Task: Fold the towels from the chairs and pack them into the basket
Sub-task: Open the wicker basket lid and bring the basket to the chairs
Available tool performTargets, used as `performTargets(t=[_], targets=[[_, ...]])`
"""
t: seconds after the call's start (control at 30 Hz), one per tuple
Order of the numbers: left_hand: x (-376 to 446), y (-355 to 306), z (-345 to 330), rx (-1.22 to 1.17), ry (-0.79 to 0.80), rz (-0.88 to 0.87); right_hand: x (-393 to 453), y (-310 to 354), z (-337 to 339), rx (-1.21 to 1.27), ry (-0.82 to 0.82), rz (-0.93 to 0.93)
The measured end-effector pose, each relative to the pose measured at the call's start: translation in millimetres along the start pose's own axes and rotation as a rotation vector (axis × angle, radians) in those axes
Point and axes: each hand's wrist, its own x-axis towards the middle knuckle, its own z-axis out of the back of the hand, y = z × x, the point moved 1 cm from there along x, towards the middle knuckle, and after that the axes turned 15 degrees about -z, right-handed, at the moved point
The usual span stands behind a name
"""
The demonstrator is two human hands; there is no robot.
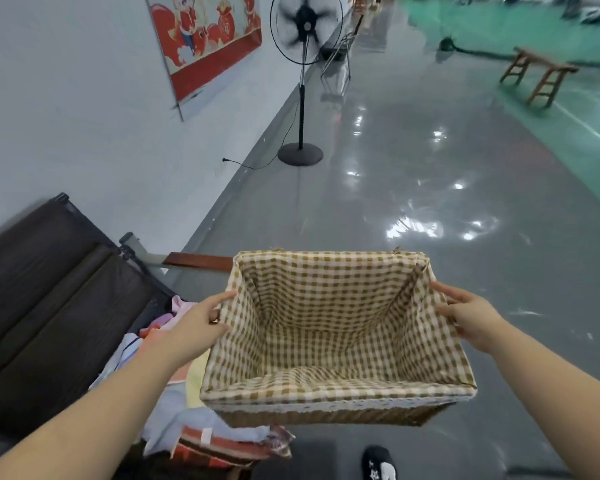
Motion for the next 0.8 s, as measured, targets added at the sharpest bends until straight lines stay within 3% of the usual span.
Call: performTargets(t=[0.17, 0.4, 0.8], targets=[[-40, 31, 19, 0.001, 0.033, 0.01, -53, -40, -28, -0.026, -0.025, -0.029], [-61, 10, -2, 0.004, 0.062, -0.079, -69, -91, -14, -0.013, -0.115, -0.093], [-40, 4, -83, -0.032, 0.03, 0.002, 6, -120, 32, -0.014, -0.078, -0.125]])
